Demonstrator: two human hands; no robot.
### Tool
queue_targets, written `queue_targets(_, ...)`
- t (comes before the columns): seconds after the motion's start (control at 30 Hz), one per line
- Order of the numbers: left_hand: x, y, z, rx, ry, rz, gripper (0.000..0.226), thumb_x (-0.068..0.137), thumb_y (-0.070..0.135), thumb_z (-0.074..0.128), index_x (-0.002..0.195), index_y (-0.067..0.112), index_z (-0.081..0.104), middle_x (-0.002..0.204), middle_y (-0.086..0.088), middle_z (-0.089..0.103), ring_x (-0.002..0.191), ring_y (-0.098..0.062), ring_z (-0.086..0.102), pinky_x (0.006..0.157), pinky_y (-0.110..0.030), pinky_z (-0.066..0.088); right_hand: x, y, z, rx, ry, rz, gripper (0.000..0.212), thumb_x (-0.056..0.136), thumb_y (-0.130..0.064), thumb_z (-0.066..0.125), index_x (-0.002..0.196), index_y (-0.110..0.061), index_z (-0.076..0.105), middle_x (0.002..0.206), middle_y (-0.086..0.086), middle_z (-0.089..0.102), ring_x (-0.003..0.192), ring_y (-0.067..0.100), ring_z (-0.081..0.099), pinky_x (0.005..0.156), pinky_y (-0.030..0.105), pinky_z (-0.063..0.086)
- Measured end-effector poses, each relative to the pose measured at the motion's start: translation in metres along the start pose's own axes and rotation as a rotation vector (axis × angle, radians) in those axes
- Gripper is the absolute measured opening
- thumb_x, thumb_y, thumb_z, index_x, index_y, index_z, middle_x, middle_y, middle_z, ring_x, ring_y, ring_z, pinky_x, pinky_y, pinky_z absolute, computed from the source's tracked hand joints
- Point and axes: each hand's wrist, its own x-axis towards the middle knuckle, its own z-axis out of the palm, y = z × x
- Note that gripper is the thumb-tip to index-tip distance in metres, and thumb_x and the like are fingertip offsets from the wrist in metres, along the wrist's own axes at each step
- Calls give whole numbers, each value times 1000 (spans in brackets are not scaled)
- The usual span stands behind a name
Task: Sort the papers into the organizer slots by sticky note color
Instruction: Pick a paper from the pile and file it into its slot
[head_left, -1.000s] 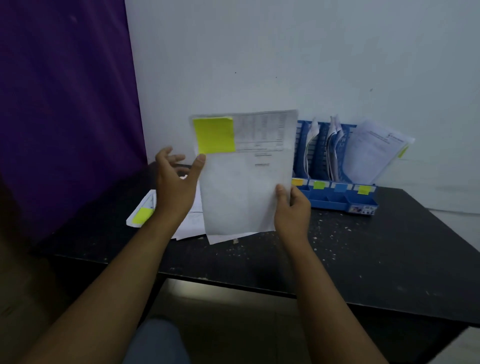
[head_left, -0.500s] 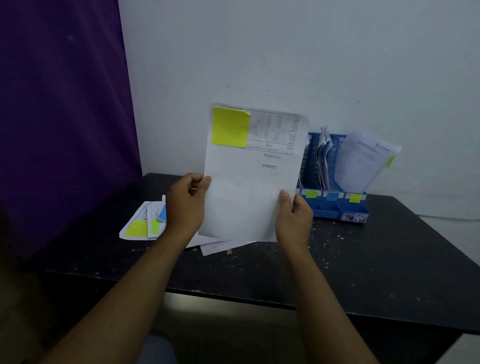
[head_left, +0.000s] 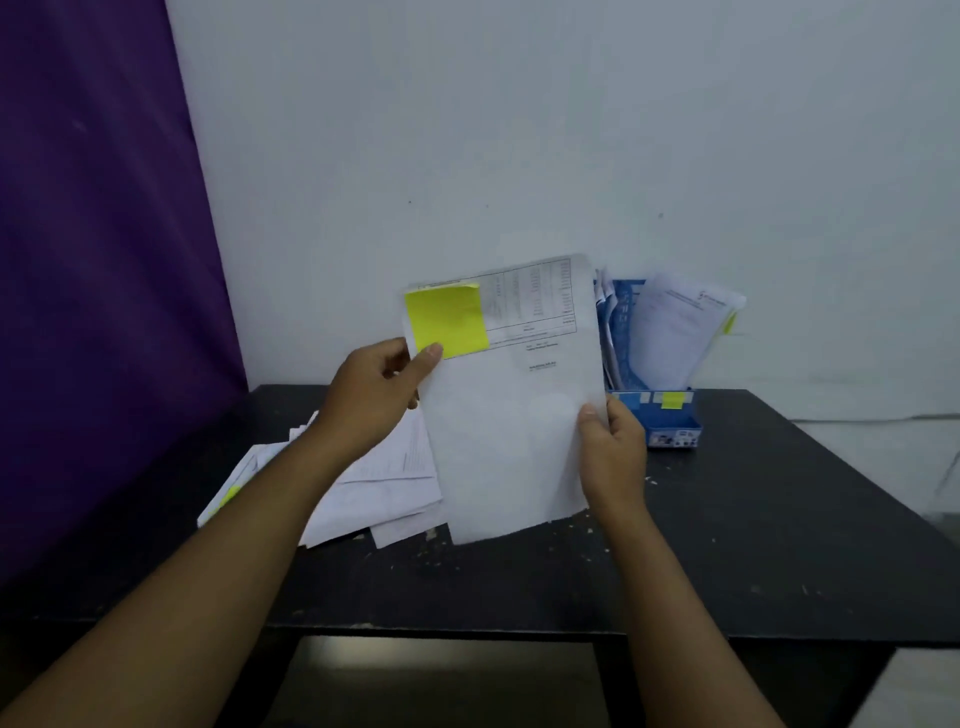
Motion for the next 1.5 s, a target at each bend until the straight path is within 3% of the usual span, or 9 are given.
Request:
queue_targets(0.17, 28, 48, 29, -45, -113, -12, 54, 106, 39, 62, 83, -10, 63, 62, -22, 69, 46, -21, 62, 53, -26, 52, 26, 5, -27, -123, 79, 2, 16, 100, -23, 60, 112, -24, 69, 109, -7, 70, 100, 14, 65, 84, 36, 52)
queue_targets(0.33, 46, 79, 81, -114, -91, 71, 54, 106, 34, 62, 82, -15, 62, 71, -26, 69, 59, -26, 74, 62, -39, 64, 42, 2, -42, -495, 217, -126, 65, 96, -37, 69, 154, -29, 43, 148, 3, 46, 137, 24, 41, 113, 48, 43)
queue_targets(0.47, 70, 91, 119, -151, -111, 109, 69, 96, 57, 61, 70, -6, 51, 63, -23, 48, 69, -49, 71, 72, -59, 64, 38, -10, -49, -370, 99, -201, 56, 97, -69, 53, 142, -36, 57, 137, -15, 58, 122, 10, 58, 102, 43, 54)
queue_targets(0.57, 78, 107, 148, -245, -107, 84, 64, 100, 46, 61, 70, -7, 46, 61, -15, 48, 67, -48, 73, 67, -60, 65, 39, -15, -52, -532, 22, -223, 73, 84, -85, 56, 140, -38, 59, 134, -22, 61, 115, 6, 61, 92, 36, 57)
queue_targets(0.73, 91, 126, 191, -219, -25, 43, 59, 106, 34, 60, 59, 3, 43, 52, -5, 48, 61, -34, 75, 57, -45, 65, 74, -6, -56, -724, 151, -242, 32, 101, -29, 62, 132, -27, 69, 123, -4, 74, 107, 19, 69, 80, 34, 57)
queue_targets(0.9, 111, 138, 219, -154, -21, 73, 50, 104, 27, 62, 62, 1, 56, 61, -5, 64, 59, -25, 77, 57, -43, 66, 127, 12, -62, -833, 223, -245, 24, 106, -20, 50, 117, -19, 72, 92, 5, 73, 73, 22, 60, 51, 26, 33)
queue_targets(1.13, 142, 141, 265, -156, -70, 99, 37, 104, 19, 61, 76, -1, 72, 77, -10, 75, 65, -19, 79, 52, -25, 60, 200, 38, -70, -826, 194, -271, 17, 107, -15, 47, 110, -16, 64, 82, 7, 65, 70, 28, 61, 56, 34, 45)
queue_targets(1.37, 178, 117, 317, -195, -108, 66, 32, 102, 18, 61, 72, 11, 72, 64, -1, 72, 70, -18, 80, 67, -37, 68, 264, 80, -78, -770, 105, -217, 17, 104, -8, 49, 112, -10, 64, 93, 15, 70, 81, 35, 66, 70, 45, 59)
queue_targets(1.5, 184, 103, 339, -257, -171, 25, 23, 103, 22, 66, 107, 3, 78, 82, -4, 77, 79, -19, 80, 73, -38, 68, 288, 108, -75, -691, 86, -184, 21, 105, -6, 48, 116, -8, 64, 97, 14, 70, 84, 33, 66, 74, 43, 58)
